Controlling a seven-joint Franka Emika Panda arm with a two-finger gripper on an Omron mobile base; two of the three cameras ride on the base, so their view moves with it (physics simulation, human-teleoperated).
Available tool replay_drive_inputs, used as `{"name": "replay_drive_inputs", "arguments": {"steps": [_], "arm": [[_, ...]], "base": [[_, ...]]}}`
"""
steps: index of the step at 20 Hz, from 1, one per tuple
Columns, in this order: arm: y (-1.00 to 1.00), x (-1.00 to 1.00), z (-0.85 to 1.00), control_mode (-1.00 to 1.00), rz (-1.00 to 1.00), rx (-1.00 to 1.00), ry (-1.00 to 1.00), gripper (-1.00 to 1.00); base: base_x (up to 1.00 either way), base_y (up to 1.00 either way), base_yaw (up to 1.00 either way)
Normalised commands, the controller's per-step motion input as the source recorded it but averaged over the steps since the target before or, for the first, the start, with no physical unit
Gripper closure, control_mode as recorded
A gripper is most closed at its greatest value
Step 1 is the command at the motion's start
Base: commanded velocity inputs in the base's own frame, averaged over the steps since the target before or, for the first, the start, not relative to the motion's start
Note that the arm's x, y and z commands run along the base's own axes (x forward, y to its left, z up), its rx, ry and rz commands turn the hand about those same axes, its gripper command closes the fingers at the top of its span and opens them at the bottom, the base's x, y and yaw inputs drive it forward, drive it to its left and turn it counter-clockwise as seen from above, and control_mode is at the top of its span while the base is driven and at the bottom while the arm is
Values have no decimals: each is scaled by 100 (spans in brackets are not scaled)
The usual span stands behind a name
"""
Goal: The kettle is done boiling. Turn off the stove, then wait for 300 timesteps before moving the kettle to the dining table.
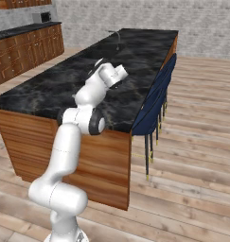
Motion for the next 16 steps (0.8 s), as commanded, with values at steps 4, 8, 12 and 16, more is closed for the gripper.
{"name": "replay_drive_inputs", "arguments": {"steps": [4, 8, 12, 16], "arm": [[0, 15, -17, -100, 0, 0, -1, 100], [0, 21, -13, -100, 0, 0, 0, 100], [0, 23, -11, -100, 0, 0, 0, 100], [0, 25, -4, -100, 0, 0, 0, 100]], "base": [[0, 0, 0], [0, 0, 0], [0, 0, 0], [0, 0, 0]]}}
